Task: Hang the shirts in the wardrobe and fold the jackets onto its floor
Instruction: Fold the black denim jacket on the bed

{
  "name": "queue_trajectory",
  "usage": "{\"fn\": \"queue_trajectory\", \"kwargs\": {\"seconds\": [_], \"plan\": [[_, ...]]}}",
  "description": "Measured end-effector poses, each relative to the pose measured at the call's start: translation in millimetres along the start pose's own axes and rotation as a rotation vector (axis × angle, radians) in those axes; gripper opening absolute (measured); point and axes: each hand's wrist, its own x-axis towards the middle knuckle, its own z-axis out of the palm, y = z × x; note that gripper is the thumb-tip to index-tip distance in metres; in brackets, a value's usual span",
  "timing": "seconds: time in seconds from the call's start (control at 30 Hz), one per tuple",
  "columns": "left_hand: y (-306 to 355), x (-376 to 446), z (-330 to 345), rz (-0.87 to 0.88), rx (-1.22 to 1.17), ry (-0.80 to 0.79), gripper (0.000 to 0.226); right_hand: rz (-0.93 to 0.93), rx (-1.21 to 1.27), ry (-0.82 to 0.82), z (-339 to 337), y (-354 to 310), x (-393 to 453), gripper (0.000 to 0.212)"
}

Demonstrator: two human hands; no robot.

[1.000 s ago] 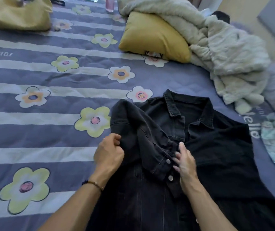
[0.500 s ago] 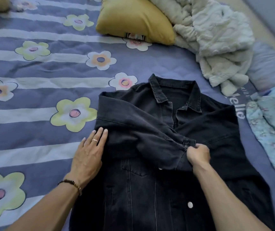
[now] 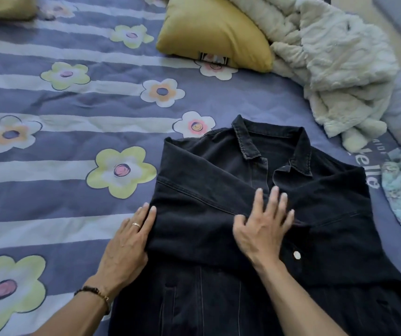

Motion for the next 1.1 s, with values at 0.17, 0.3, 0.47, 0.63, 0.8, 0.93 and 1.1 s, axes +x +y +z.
{"fn": "queue_trajectory", "kwargs": {"seconds": [0.17,0.3,0.47,0.63,0.8,0.93,1.1], "plan": [[-9.8,-3.2,18.3,-0.005,0.050,0.066,0.096,-0.739,-0.075,-0.353,38.2,-86.3,10.7,0.062],[-16.5,3.7,24.9,-0.052,0.077,0.097,0.099,-0.513,-0.223,-0.494,59.7,-104.7,74.7,0.066],[-15.1,4.5,23.9,-0.107,0.058,0.024,0.114,-0.326,0.201,-0.284,41.5,-153.1,120.9,0.062],[-16.0,7.6,27.2,-0.150,0.027,0.017,0.115,-0.321,0.061,-0.470,55.4,-191.9,154.1,0.036],[-15.0,9.0,33.9,-0.181,0.005,0.078,0.108,-0.378,0.197,-0.391,72.9,-197.9,166.5,0.013],[-16.6,9.8,37.0,-0.200,-0.001,0.101,0.097,-0.569,0.153,-0.065,81.1,-178.7,136.4,0.036],[-17.0,8.3,41.7,-0.201,-0.011,0.170,0.091,-1.289,-0.134,-0.208,81.9,-92.6,65.5,0.067]]}}
